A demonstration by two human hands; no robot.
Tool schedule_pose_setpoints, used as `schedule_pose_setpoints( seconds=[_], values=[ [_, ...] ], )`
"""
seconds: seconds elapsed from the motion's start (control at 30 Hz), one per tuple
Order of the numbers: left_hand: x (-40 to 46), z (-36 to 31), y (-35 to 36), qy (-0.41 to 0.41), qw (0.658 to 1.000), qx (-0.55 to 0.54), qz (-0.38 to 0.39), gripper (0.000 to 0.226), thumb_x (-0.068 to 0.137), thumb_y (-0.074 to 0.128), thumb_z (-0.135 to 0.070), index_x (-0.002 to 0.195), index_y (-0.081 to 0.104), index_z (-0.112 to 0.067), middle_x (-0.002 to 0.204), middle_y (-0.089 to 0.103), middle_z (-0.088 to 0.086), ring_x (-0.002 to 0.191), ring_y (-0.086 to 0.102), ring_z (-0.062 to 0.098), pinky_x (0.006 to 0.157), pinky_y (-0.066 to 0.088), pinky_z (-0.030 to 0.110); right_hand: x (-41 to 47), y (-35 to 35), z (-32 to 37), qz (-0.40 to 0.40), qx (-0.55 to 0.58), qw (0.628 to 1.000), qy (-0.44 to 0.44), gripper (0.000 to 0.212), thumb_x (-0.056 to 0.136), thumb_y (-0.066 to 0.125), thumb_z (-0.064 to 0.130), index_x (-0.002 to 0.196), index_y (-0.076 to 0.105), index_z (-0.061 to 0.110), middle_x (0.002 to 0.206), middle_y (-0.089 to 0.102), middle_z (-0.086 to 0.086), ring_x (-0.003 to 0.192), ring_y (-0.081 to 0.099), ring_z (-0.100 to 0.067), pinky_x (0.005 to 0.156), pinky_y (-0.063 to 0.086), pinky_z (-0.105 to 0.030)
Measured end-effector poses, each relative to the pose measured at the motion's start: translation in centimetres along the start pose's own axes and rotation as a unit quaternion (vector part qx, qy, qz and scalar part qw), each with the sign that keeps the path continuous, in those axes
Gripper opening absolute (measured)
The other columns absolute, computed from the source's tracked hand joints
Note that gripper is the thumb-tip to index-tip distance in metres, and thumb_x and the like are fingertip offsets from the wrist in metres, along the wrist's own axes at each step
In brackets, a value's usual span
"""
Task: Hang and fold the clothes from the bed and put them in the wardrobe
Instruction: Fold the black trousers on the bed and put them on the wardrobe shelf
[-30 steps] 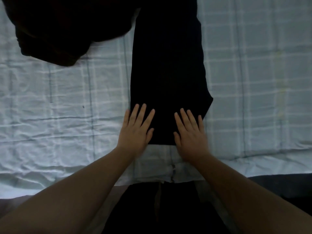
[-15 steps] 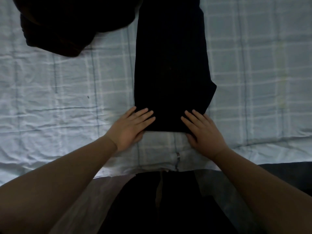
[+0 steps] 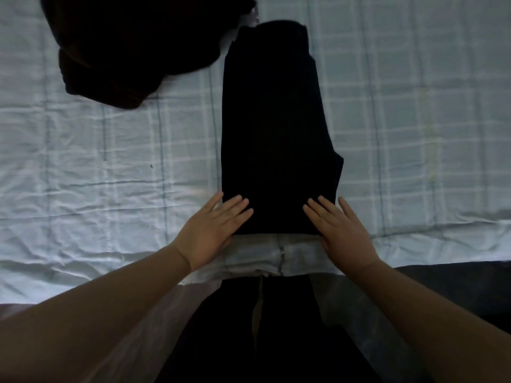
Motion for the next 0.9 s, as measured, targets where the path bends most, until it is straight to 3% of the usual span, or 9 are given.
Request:
schedule_pose_setpoints(
  seconds=[0.17,0.27,0.33,0.43,0.5,0.6,0.7,0.83,0.9],
  values=[
    [-1.4,-3.8,-1.8,0.037,0.995,-0.055,0.069,0.058,0.093,0.043,-0.016,0.150,0.037,-0.010,0.152,0.046,0.011,0.140,0.043,0.023,0.123,0.016,0.035,-4.0,-2.8,1.8,0.029,0.043,0.999,-0.010,0.080,0.066,0.076,-0.004,0.142,0.053,0.007,0.144,0.057,-0.013,0.133,0.054,-0.032,0.118,0.030,-0.046],
    [-2.1,-5.0,-3.8,0.001,0.988,-0.110,0.108,0.066,0.091,0.059,-0.005,0.152,0.035,-0.012,0.155,0.041,0.010,0.141,0.043,0.024,0.121,0.019,0.033,-5.5,-4.9,2.9,0.043,0.093,0.995,0.008,0.078,0.070,0.069,-0.011,0.144,0.051,0.005,0.146,0.054,-0.017,0.134,0.052,-0.036,0.115,0.027,-0.048],
    [-2.9,-5.9,-5.0,-0.020,0.976,-0.149,0.158,0.066,0.095,0.055,-0.005,0.155,0.028,-0.016,0.160,0.032,0.006,0.146,0.034,0.020,0.121,0.015,0.028,-6.7,-5.6,3.5,0.071,0.119,0.990,0.018,0.076,0.077,0.062,-0.011,0.149,0.044,0.007,0.152,0.046,-0.015,0.141,0.045,-0.034,0.118,0.021,-0.041],
    [-3.8,-6.9,-7.0,-0.082,0.944,-0.227,0.223,0.064,0.096,0.038,-0.034,0.157,0.023,-0.022,0.162,0.022,-0.003,0.147,0.022,0.008,0.122,0.015,0.025,-8.4,-7.0,4.0,0.090,0.162,0.982,0.026,0.070,0.090,0.053,-0.007,0.154,0.035,0.013,0.160,0.035,-0.008,0.148,0.033,-0.026,0.120,0.013,-0.029],
    [-4.0,-7.3,-8.2,-0.117,0.923,-0.277,0.238,0.064,0.094,0.032,-0.039,0.157,0.024,-0.026,0.162,0.021,-0.008,0.147,0.020,0.005,0.122,0.017,0.026,-8.8,-8.6,4.2,0.094,0.187,0.977,0.032,0.067,0.093,0.050,-0.006,0.155,0.035,0.015,0.161,0.034,-0.006,0.149,0.032,-0.023,0.118,0.013,-0.024],
    [-2.9,-6.5,-10.3,-0.160,0.916,-0.305,0.204,0.052,0.105,0.041,-0.015,0.154,0.034,-0.031,0.158,0.033,-0.013,0.144,0.031,0.003,0.118,0.023,0.019,-8.0,-11.4,3.1,0.068,0.237,0.966,0.078,0.062,0.094,0.049,-0.007,0.151,0.043,0.016,0.155,0.044,-0.005,0.142,0.043,-0.024,0.111,0.023,-0.020],
    [-0.1,-4.0,-13.0,-0.231,0.899,-0.351,0.125,0.041,0.103,0.049,-0.012,0.137,0.055,-0.034,0.135,0.058,-0.019,0.124,0.052,-0.001,0.104,0.036,0.013,-6.1,-13.4,0.5,0.042,0.290,0.944,0.150,0.048,0.098,0.053,0.005,0.141,0.051,0.025,0.137,0.063,-0.001,0.113,0.064,-0.026,0.087,0.044,-0.025],
    [4.7,0.7,-16.3,-0.331,0.827,-0.454,-0.001,0.035,0.095,0.057,0.004,0.109,0.069,-0.026,0.103,0.072,-0.008,0.090,0.068,-0.004,0.082,0.048,0.011,-0.7,-15.9,-3.6,-0.010,0.383,0.899,0.212,0.022,0.097,0.057,0.010,0.114,0.061,0.024,0.104,0.067,0.011,0.094,0.064,-0.013,0.072,0.043,-0.014],
    [6.9,3.2,-17.2,-0.368,0.801,-0.469,-0.059,0.032,0.093,0.061,0.003,0.105,0.071,-0.025,0.100,0.073,-0.004,0.090,0.069,-0.001,0.082,0.051,0.014,2.5,-16.5,-5.7,-0.028,0.428,0.869,0.245,0.017,0.097,0.060,0.012,0.106,0.065,0.026,0.098,0.067,0.008,0.092,0.063,-0.012,0.073,0.042,-0.008]
  ],
)
Point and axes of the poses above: each hand's wrist, its own x-axis towards the middle knuckle, its own y-axis out of the palm, z = x × y, the point moved 7 cm from there along x, towards the middle knuckle
